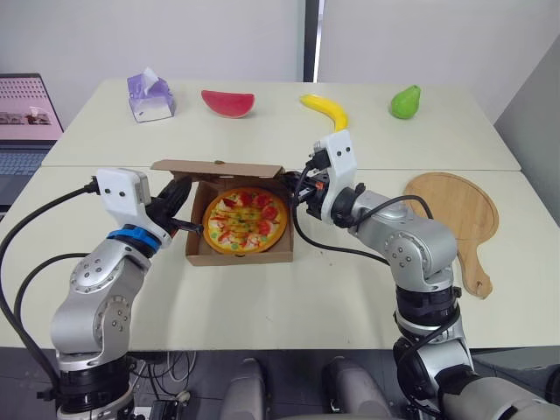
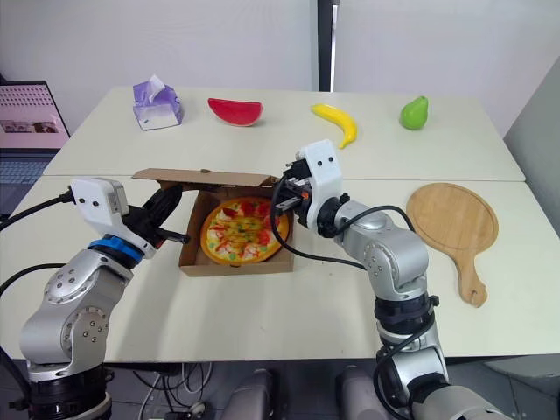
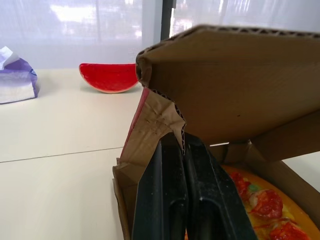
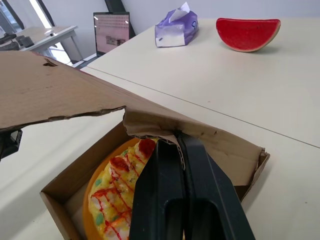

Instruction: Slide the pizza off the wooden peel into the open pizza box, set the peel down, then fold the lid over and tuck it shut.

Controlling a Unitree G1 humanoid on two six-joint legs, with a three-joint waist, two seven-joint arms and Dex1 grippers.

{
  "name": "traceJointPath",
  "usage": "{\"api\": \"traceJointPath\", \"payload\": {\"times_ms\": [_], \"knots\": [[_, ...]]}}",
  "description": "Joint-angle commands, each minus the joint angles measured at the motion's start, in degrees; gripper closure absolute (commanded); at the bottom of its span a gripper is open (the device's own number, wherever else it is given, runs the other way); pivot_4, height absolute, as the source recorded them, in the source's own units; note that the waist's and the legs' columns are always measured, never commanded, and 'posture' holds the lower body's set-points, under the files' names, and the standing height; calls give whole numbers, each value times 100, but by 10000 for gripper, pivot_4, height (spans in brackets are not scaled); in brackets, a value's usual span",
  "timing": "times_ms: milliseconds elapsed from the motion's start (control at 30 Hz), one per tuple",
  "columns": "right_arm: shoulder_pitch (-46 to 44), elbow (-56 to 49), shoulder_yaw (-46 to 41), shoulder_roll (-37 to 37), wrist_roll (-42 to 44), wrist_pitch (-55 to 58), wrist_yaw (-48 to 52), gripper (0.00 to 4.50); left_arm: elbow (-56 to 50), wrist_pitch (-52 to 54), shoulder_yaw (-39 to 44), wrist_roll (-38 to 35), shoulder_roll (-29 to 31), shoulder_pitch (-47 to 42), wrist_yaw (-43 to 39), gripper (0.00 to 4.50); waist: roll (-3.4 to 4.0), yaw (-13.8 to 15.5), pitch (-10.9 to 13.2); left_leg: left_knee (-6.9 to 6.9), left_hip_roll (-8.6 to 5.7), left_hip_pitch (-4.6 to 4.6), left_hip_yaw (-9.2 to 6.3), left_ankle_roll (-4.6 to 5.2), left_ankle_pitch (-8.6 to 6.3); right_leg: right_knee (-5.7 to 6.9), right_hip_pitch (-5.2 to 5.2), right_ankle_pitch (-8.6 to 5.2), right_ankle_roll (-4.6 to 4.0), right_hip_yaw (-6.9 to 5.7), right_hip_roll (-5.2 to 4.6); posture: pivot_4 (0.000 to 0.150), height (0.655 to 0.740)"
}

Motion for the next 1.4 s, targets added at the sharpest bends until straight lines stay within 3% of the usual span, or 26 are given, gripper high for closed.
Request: {"api": "traceJointPath", "payload": {"times_ms": [33, 300, 600, 1267, 1400], "knots": [[-104, -61, 149, 42, 137, -30, 54, 44821, -289, -10, 169, -92, 202, -55, -35, 45000, 0, -2, 0, 0, 0, 0, 0, 0, 0, 0, 0, 0, 0, 0, 0, 1500, 7400], [-225, 60, 104, 68, 102, -233, -5, 44821, -668, 139, 404, -45, 252, 163, 341, 45000, 0, -13, 0, -1, 1, 0, 0, 0, 0, -1, 0, 0, 0, 0, 0, 1500, 7400], [-283, 126, 143, 25, 159, -269, 63, 44821, -900, 21, 556, 474, 219, 535, 952, 45000, 0, -13, 0, -3, 1, 0, -1, 0, 0, -2, -1, 0, 0, 0, -1, 1500, 7400], [173, -320, 419, -386, 688, 277, 370, 44821, -1148, 182, 589, 141, -1, 1130, 842, 45000, -1, 2, 0, -2, 0, -1, -1, 0, 0, -4, 1, 0, 0, -1, -1, 1500, 7400], [174, -376, 379, -558, 816, 252, 541, 32003, -1082, 161, 605, 158, 33, 1092, 823, 45000, 0, 6, 0, -2, 0, -1, -1, 0, 0, -6, 1, 0, 0, -1, -1, 1500, 7400]]}}
